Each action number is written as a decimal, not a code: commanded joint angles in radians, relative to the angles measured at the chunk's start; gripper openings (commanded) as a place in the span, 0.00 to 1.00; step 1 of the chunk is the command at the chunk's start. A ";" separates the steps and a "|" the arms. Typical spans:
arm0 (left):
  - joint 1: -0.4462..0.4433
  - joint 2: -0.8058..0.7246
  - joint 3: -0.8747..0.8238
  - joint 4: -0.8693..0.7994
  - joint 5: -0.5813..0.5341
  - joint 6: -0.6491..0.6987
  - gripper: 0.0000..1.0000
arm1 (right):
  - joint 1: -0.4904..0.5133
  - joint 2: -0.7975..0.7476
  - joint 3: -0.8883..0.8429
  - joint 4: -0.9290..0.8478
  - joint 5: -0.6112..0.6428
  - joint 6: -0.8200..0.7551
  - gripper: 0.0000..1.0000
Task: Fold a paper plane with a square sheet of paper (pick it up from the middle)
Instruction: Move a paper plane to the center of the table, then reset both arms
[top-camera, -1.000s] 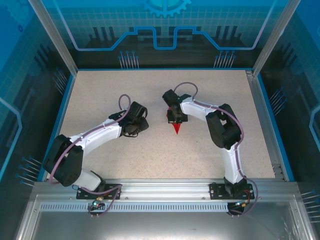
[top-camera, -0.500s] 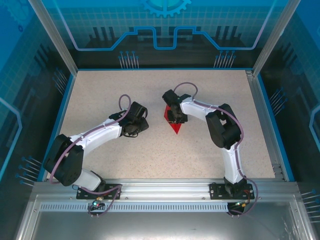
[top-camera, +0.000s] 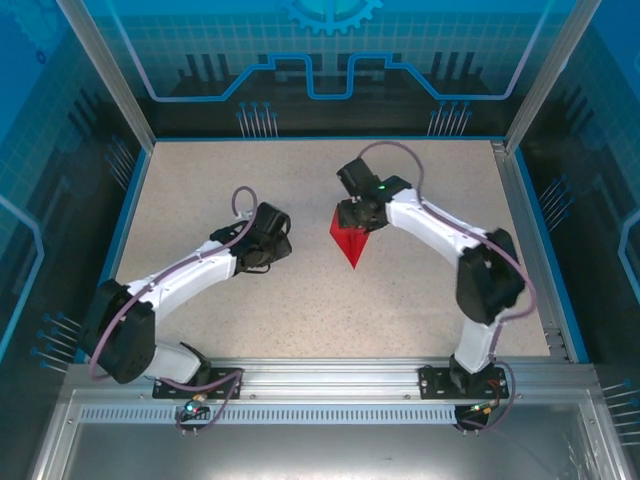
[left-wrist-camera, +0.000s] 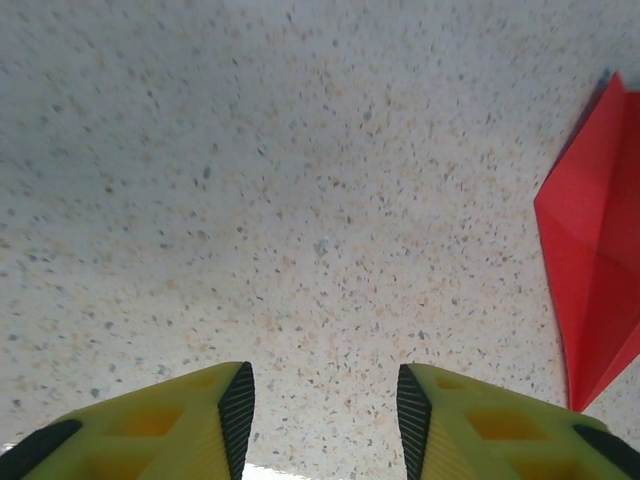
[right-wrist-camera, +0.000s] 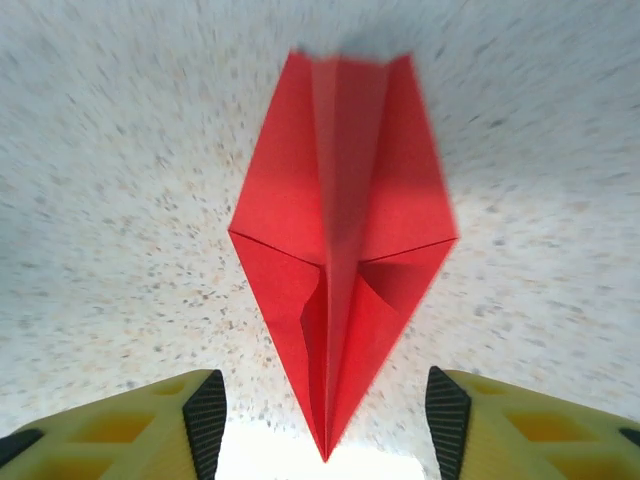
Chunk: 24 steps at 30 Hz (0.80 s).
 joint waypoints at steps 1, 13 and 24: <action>0.006 -0.073 0.000 -0.027 -0.147 0.079 0.51 | 0.006 -0.206 -0.071 0.050 0.145 -0.082 0.65; 0.144 -0.210 -0.116 0.145 -0.479 0.322 0.98 | -0.304 -0.547 -0.572 0.444 0.383 -0.322 0.88; 0.329 -0.077 -0.189 0.442 -0.453 0.646 0.99 | -0.461 -0.364 -0.858 0.970 0.115 -0.507 0.87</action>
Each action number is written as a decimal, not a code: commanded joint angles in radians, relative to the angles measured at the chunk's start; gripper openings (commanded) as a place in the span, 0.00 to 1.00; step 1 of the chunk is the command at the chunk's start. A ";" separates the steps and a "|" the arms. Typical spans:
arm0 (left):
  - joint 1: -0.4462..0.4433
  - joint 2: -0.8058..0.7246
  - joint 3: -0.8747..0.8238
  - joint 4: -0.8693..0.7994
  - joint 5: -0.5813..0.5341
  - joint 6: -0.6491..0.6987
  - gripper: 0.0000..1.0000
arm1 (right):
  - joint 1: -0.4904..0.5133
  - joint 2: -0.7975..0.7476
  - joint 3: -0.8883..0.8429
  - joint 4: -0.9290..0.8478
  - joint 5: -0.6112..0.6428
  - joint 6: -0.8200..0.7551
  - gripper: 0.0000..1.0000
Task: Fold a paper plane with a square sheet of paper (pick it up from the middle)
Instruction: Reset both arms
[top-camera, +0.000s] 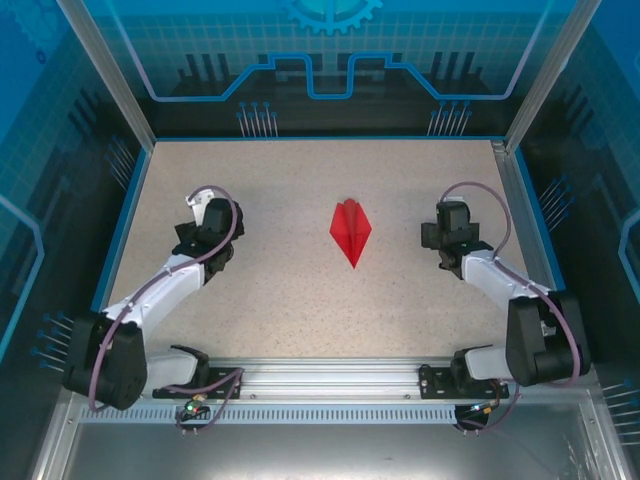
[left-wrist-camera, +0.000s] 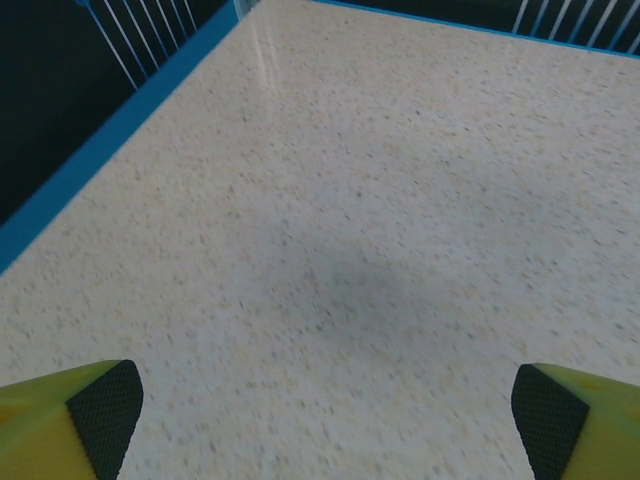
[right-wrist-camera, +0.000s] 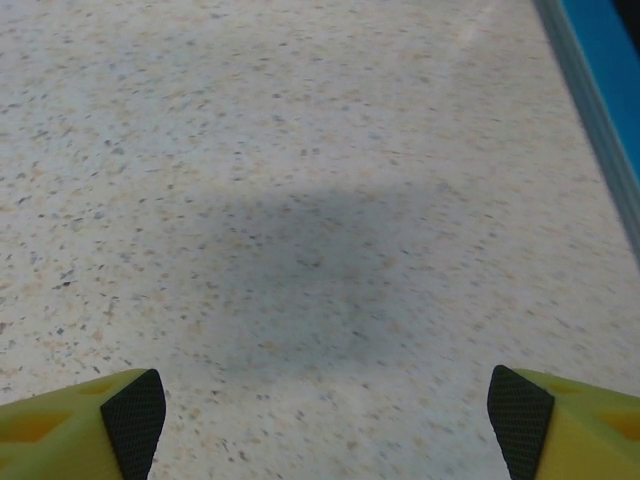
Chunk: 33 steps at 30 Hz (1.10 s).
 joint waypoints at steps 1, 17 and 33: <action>0.040 0.071 0.007 0.087 -0.028 0.124 0.99 | -0.011 0.058 -0.050 0.310 -0.081 -0.079 0.87; 0.146 0.196 -0.327 0.868 0.428 0.325 0.99 | -0.038 0.130 -0.275 0.817 -0.362 -0.175 0.86; 0.190 0.246 -0.349 0.937 0.443 0.275 0.99 | -0.051 0.132 -0.258 0.786 -0.259 -0.113 0.99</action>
